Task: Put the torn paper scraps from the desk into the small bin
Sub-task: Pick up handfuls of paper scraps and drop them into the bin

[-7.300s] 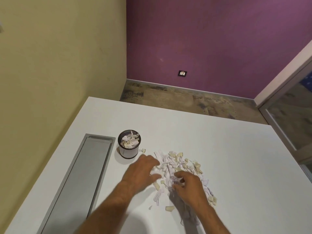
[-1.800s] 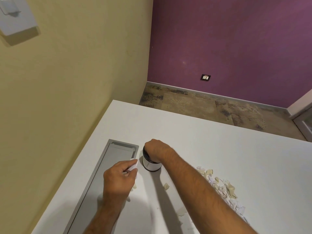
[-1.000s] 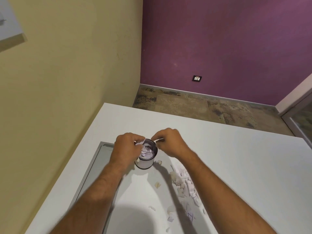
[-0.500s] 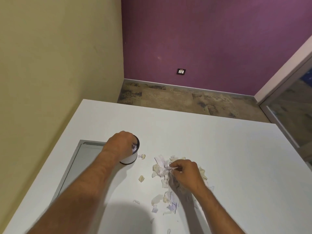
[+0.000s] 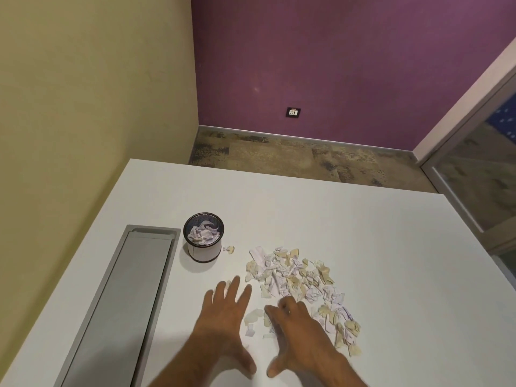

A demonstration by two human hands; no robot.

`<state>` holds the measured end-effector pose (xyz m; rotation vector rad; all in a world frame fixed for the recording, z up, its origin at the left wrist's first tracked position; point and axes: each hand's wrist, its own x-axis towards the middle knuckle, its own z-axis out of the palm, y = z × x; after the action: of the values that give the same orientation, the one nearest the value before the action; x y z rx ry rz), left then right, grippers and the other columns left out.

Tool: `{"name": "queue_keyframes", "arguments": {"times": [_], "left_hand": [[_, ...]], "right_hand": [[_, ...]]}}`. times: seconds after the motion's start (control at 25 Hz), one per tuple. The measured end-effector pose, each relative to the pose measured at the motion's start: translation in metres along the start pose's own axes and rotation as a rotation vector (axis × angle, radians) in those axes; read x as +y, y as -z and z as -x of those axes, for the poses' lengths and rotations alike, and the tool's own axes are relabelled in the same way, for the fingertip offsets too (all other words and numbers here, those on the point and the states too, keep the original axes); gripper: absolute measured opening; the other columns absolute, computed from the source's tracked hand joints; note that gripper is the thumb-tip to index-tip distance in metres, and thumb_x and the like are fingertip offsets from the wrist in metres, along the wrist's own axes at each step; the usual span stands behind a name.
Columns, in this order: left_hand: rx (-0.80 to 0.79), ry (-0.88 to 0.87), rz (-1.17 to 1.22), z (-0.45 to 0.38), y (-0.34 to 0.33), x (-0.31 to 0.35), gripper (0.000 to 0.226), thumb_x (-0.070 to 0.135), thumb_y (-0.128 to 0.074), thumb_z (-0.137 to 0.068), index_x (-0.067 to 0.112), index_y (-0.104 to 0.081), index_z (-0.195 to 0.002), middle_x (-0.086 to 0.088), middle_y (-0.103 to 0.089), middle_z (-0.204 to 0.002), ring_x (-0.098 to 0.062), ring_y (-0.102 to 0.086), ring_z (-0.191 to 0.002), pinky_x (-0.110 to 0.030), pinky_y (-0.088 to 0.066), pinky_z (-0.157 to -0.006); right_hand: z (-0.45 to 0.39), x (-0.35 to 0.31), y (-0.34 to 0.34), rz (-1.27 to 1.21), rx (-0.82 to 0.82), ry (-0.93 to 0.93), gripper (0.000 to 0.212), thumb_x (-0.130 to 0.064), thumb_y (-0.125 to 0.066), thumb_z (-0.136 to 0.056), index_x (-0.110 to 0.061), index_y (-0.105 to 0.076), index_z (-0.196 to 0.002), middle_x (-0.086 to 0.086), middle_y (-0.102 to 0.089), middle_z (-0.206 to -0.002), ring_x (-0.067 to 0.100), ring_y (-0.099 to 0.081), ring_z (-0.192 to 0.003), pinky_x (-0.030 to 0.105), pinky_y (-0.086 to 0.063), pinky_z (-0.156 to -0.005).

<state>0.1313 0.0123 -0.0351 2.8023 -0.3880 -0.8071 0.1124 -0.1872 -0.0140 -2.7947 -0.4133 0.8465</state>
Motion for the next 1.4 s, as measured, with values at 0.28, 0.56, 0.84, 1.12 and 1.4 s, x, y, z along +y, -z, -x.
{"name": "queue_keyframes", "arguments": {"times": [0.28, 0.56, 0.84, 1.12, 1.4], "left_hand": [[0.440, -0.299, 0.168, 0.024, -0.027, 0.012, 0.104, 0.067, -0.085, -0.016, 0.020, -0.072, -0.107, -0.002, -0.069, -0.104, -0.020, -0.065, -0.078, -0.024, -0.056, -0.057], [0.458, -0.230, 0.344, 0.025, -0.046, 0.015, 0.012, 0.034, -0.075, -0.075, 0.028, -0.072, -0.085, 0.006, -0.059, -0.083, -0.013, -0.054, -0.071, -0.027, -0.047, -0.060], [0.510, -0.165, 0.426, 0.022, -0.047, 0.014, 0.013, 0.013, -0.083, -0.065, 0.021, -0.073, -0.066, 0.009, -0.068, -0.069, -0.009, -0.062, -0.064, -0.022, -0.051, -0.057], [0.402, 0.166, 0.915, 0.023, -0.040, 0.005, 0.017, 0.023, -0.065, -0.065, 0.034, -0.077, -0.072, 0.016, -0.074, -0.069, -0.001, -0.068, -0.065, -0.018, -0.050, -0.061], [0.592, 0.298, 1.380, 0.023, 0.003, -0.025, 0.013, 0.022, -0.085, -0.066, 0.026, -0.079, -0.077, 0.002, -0.077, -0.071, -0.014, -0.072, -0.066, -0.027, -0.058, -0.069]], "right_hand": [[0.011, -0.006, -0.023, -0.165, 0.153, 0.034, 0.070, -0.050, -0.077, -0.070, -0.034, -0.049, -0.132, -0.006, -0.044, -0.122, 0.016, -0.045, -0.110, 0.030, -0.048, -0.090], [0.007, -0.016, -0.036, -0.259, 0.314, 0.040, 0.028, -0.033, -0.059, -0.084, -0.033, -0.068, -0.111, -0.009, -0.052, -0.100, 0.010, -0.053, -0.088, 0.019, -0.041, -0.070], [0.004, -0.019, -0.039, -0.359, 0.333, -0.040, 0.023, -0.027, -0.059, -0.080, -0.028, -0.075, -0.096, -0.010, -0.063, -0.094, 0.005, -0.058, -0.083, 0.006, -0.034, -0.067], [-0.007, -0.021, -0.018, -0.906, 0.339, -0.271, 0.017, -0.001, -0.073, -0.062, -0.016, -0.079, -0.067, 0.005, -0.071, -0.062, 0.013, -0.058, -0.052, 0.021, -0.049, -0.054], [-0.046, -0.048, 0.076, -1.421, 0.280, -0.126, 0.010, 0.006, -0.077, -0.072, -0.003, -0.077, -0.077, 0.009, -0.071, -0.063, 0.017, -0.065, -0.055, 0.023, -0.054, -0.055]]}}
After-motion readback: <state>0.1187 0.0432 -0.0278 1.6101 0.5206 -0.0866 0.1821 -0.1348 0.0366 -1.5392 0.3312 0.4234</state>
